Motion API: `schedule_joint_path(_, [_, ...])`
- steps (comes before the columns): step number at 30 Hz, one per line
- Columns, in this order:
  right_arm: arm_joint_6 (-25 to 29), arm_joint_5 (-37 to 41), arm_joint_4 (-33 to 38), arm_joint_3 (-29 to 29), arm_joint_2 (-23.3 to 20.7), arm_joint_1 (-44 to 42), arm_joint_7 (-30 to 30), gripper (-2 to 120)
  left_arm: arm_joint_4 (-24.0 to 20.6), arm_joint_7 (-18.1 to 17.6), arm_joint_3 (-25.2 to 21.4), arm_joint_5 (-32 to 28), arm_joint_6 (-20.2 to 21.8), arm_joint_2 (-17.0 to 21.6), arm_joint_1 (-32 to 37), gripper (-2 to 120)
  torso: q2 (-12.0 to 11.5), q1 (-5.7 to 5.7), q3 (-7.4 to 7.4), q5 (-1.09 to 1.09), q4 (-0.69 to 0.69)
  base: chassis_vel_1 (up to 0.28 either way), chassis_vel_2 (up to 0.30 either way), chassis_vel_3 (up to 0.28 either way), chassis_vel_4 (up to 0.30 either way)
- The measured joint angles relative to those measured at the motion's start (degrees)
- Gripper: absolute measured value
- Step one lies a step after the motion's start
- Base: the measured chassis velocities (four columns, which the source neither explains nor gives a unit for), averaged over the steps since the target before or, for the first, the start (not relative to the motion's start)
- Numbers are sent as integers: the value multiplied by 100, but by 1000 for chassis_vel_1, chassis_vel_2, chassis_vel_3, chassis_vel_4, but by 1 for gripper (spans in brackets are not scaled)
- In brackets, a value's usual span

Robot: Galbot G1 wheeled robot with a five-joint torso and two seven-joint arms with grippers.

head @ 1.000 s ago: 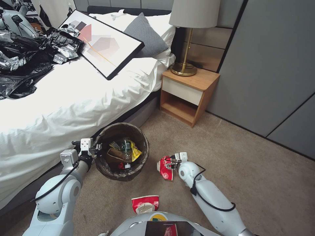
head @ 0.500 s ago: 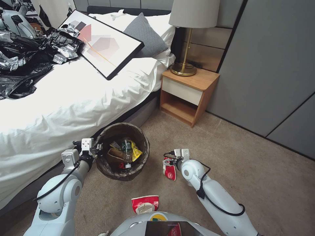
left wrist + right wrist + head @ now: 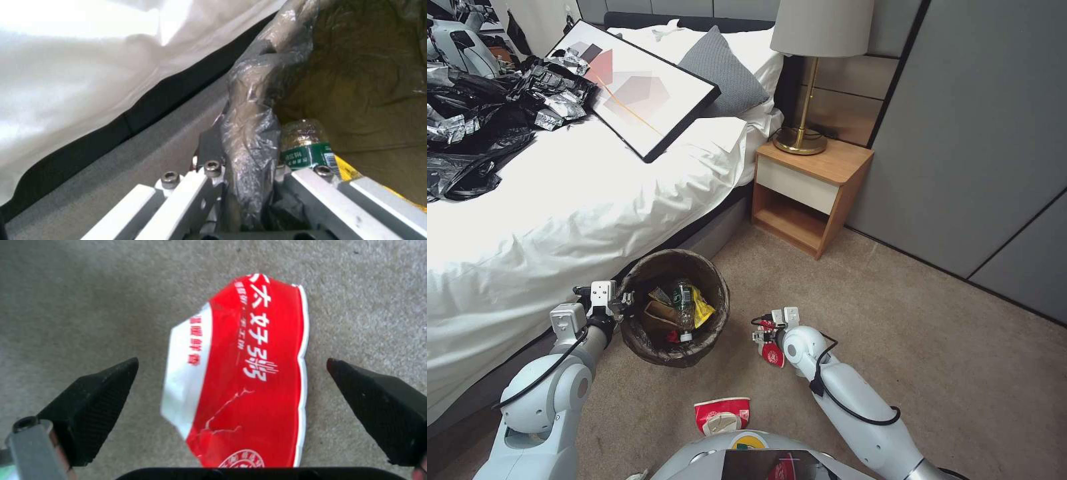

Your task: Pick up the trash bin, then pick up the garbage from the floor and place it into the trash bin.

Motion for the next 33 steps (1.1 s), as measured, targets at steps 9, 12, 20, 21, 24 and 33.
schedule_joint_path(9, [0,-361,-613,63,181,165,-193,100,14,10,0,0,-20,-2,2,0,0,0,0,0,1,0,0,0,0])
schedule_joint_path(12, [0,-385,-634,59,194,174,-204,100,14,10,1,0,-21,-2,2,0,0,0,0,0,0,0,0,0,0])
schedule_joint_path(20, [1,-553,-759,27,271,214,-272,100,14,14,-6,-2,-34,-1,-2,0,0,0,0,0,1,0,0,0,0])
schedule_joint_path(21, [1,-553,-759,27,271,214,-272,100,14,14,-6,-2,-34,-1,-2,0,0,0,0,0,1,0,0,0,0])
schedule_joint_path(24, [1,-595,-793,21,292,214,-291,100,17,15,-7,-3,-37,1,-6,0,0,0,0,0,0,0,0,0,0])
schedule_joint_path(33, [1,-676,-838,17,320,219,-306,80,23,15,-9,-4,-41,2,-8,0,0,0,0,0,1,0,0,0,0])
